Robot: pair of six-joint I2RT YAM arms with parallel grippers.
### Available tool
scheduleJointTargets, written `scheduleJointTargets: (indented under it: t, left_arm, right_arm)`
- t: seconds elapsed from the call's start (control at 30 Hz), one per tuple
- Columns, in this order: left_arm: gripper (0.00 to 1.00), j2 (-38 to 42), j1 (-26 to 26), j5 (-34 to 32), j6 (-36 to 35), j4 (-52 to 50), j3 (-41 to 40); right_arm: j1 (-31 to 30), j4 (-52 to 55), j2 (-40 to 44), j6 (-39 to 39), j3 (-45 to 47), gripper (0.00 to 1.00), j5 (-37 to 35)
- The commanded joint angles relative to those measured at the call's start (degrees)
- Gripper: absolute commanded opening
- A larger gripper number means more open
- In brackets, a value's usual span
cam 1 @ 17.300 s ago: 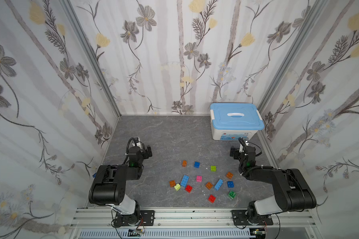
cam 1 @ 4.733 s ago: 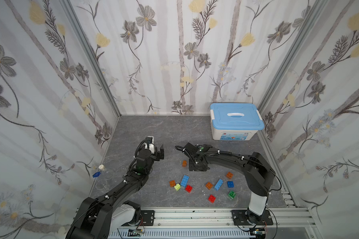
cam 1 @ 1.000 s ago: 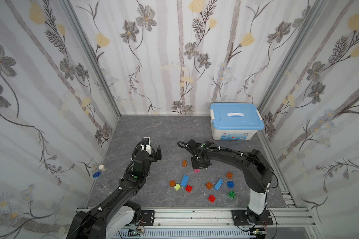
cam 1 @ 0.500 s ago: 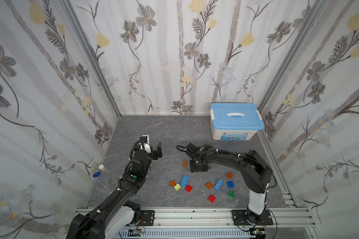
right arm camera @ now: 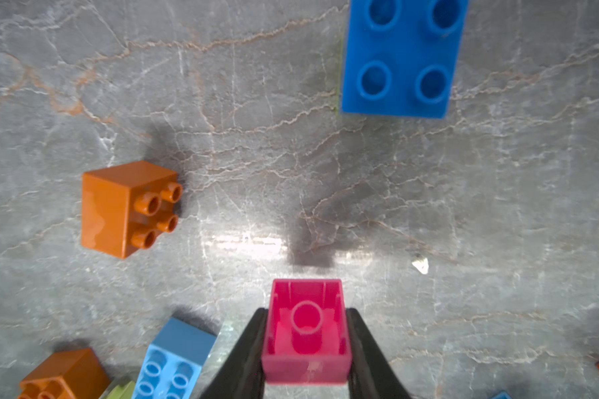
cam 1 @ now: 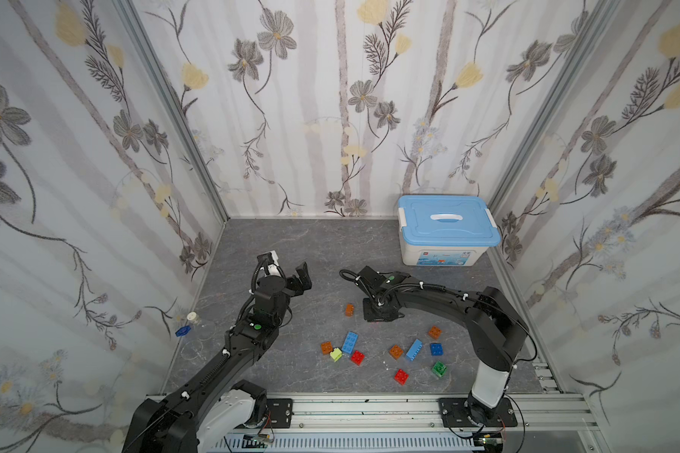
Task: Assemble the letter h with lego
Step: Pick up the lego brick from the center of the board, then adjust the lego brick at the center of the board.
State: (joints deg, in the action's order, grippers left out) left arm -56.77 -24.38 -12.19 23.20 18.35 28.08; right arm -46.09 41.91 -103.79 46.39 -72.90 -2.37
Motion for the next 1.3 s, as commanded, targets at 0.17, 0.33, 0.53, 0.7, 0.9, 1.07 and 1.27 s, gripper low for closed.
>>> scheduleJointTargets:
  t: [0.17,0.33,0.53,0.7,0.9,1.07,1.27]
  left_arm:
    - [1.00,-4.5,-11.5,17.8,-18.8,16.1,-3.4]
    - [1.00,-9.4,-15.8,36.6,-32.6,12.1,-1.0]
    - [1.00,-13.9,-17.5,39.5,-38.4,9.4,1.0]
    - [1.00,-16.9,-19.6,37.0,-43.5,7.1,2.3]
    - [0.94,-20.0,-22.1,36.1,-47.8,5.1,4.6]
    - [0.80,-21.2,-22.4,35.6,-48.3,6.0,5.3]
    - [0.48,-22.2,-22.5,36.5,-50.0,3.4,7.0]
  right_arm:
    - [4.8,-0.3,7.1,2.0,2.3,0.34,11.4]
    - [7.2,0.4,11.5,-3.1,2.0,0.33,17.3]
    - [7.2,3.4,14.6,-8.1,0.8,0.32,22.8]
    - [7.1,2.2,15.6,-7.7,1.8,0.32,25.7]
    - [6.5,1.2,14.7,-7.5,1.7,0.32,28.3]
    - [6.1,1.6,14.9,-8.0,1.7,0.32,29.4]
    - [6.0,1.4,15.3,-8.0,1.9,0.32,30.2]
